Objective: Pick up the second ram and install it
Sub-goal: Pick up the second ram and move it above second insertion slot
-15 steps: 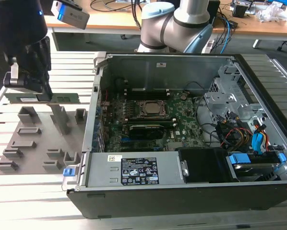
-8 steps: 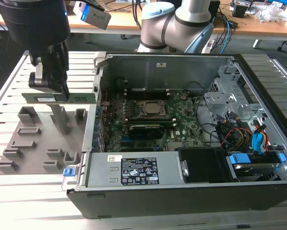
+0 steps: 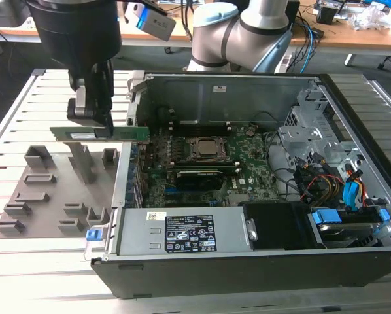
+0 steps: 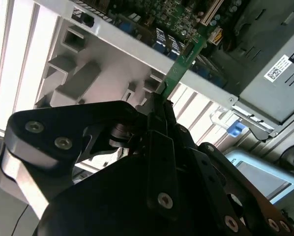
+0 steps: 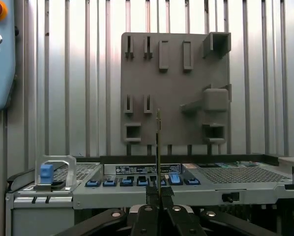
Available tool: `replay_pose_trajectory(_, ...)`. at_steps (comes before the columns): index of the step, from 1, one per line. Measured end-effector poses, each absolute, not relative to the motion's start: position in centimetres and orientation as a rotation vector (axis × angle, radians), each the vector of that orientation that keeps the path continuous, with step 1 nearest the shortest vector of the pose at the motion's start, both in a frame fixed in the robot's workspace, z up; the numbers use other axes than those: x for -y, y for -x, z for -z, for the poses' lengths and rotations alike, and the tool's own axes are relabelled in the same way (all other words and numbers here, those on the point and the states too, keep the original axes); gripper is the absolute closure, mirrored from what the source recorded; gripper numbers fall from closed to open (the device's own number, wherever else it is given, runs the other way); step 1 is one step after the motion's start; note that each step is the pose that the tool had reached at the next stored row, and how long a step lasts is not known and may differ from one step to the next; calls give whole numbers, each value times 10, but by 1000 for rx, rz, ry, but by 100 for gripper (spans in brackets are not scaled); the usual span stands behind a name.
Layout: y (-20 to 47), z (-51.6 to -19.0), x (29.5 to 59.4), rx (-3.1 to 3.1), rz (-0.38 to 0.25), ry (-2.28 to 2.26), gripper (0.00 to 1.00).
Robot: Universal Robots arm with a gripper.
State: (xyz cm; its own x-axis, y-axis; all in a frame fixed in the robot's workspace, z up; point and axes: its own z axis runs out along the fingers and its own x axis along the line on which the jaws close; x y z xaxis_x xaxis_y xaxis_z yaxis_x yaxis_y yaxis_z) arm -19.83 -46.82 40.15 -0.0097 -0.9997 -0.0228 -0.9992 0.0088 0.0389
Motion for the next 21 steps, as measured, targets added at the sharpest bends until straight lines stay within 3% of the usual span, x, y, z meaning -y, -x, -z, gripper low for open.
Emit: replay_pose_trajectory(21,119,-402,467,2222,71,-2201,87)
